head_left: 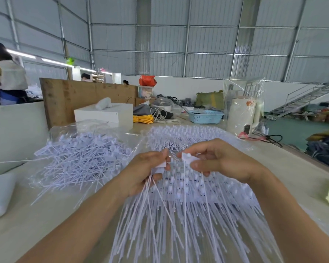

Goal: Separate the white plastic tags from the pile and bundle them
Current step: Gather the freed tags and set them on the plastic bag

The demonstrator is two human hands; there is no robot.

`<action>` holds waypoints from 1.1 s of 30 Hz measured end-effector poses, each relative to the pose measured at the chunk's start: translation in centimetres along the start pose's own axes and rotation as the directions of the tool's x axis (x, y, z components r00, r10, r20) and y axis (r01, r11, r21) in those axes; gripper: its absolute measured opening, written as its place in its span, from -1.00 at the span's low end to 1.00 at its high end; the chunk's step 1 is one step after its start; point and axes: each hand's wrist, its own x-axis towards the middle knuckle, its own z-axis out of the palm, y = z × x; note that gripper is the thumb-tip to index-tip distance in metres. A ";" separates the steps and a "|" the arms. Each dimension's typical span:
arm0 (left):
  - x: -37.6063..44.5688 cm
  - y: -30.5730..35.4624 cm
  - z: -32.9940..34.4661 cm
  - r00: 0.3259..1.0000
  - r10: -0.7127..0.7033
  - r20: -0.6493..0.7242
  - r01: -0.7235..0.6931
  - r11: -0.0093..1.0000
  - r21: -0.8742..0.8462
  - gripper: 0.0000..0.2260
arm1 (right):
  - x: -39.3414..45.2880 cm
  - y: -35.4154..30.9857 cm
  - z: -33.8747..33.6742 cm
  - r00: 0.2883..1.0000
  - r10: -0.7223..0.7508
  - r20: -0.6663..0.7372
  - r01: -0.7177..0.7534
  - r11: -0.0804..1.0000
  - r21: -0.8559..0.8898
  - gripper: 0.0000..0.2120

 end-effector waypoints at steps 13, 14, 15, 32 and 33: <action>0.7 -0.6 0.6 0.983 -0.156 0.097 0.160 0.987 -0.033 -0.15 | 1.6 1.5 2.5 0.998 -0.026 -0.058 0.014 0.979 -0.204 -0.69; 0.8 -0.6 0.6 0.983 -0.159 0.094 0.163 0.986 -0.036 -0.17 | 1.6 1.6 2.7 0.997 -0.026 -0.072 0.010 0.978 -0.209 -0.69; 0.7 -0.6 0.6 0.984 -0.158 0.082 0.161 0.987 -0.032 -0.20 | 1.7 1.7 2.7 0.995 -0.024 -0.094 0.004 0.978 -0.208 -0.68; -0.2 10.1 -12.4 0.996 -0.049 0.072 0.061 0.983 -0.175 -0.96 | 3.1 8.5 4.8 0.978 0.080 -0.193 -0.144 0.927 -0.347 -0.76; 0.1 10.3 -14.0 0.992 -0.120 -0.024 0.116 0.986 -0.123 -0.96 | 3.1 8.5 4.8 0.979 0.053 -0.197 -0.129 0.910 -0.393 -0.77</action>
